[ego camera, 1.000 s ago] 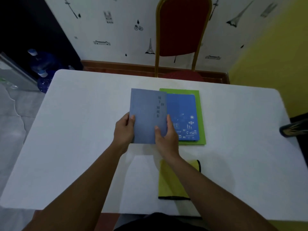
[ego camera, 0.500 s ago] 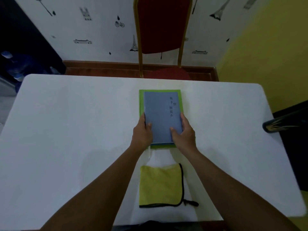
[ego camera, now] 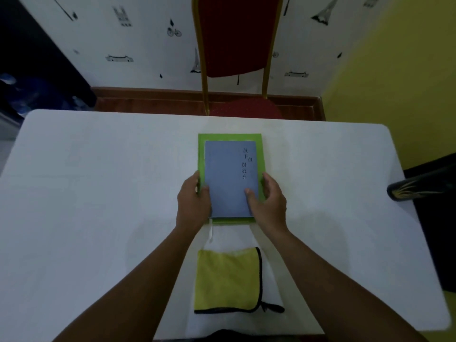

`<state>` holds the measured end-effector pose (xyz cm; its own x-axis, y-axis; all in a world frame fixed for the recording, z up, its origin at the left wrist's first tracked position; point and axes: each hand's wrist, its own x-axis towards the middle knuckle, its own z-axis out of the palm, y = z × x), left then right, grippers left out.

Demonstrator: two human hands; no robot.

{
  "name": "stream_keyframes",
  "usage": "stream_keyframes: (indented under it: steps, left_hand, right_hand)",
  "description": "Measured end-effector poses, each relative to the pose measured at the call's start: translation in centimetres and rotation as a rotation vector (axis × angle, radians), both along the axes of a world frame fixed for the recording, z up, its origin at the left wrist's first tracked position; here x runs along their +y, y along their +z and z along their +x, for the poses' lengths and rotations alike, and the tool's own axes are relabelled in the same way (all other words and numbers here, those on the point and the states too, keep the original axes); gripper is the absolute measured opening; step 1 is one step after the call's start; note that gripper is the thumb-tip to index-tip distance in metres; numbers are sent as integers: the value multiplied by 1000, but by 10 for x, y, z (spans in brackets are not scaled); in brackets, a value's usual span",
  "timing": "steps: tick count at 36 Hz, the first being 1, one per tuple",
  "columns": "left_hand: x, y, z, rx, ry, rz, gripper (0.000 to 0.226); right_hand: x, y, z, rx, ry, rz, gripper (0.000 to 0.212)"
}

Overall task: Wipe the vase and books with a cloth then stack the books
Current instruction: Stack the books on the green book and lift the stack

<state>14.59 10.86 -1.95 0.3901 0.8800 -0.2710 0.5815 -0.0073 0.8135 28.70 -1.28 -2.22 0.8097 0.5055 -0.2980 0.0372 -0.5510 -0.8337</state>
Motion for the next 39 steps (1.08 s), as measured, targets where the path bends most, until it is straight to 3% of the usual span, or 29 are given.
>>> stream_keyframes:
  steps: [4, 10, 15, 20, 23, 26, 29, 32, 35, 39]
  left_hand:
    - [9, 0, 3, 89, 81, -166, 66]
    - [8, 12, 30, 49, 159, -278, 63]
    - [11, 12, 52, 176, 245, -284, 102]
    - [38, 9, 46, 154, 288, -542, 116]
    - [44, 23, 43, 25, 253, -687, 78]
    - [40, 32, 41, -44, 205, -673, 52]
    - [32, 39, 40, -112, 210, -620, 53]
    - [30, 42, 35, -152, 211, -589, 76]
    - [31, 46, 27, -167, 191, -548, 82]
    - [32, 59, 16, -219, 129, -505, 80]
  right_hand:
    - [5, -4, 13, 55, -26, -96, 83]
    - [17, -12, 15, 80, -40, -155, 92]
    - [14, -11, 14, 104, -82, -137, 96]
    - [10, -9, 15, 142, -92, -116, 95]
    - [5, -7, 17, 171, -81, -73, 92]
    - [-1, -5, 20, 210, -71, -14, 92]
    - [-5, -7, 21, 253, -79, 31, 93]
    - [-8, -8, 25, 309, -78, 73, 96]
    - [-14, -5, 28, 333, -39, 122, 102]
    - [-10, 10, 33, 399, 38, 147, 126]
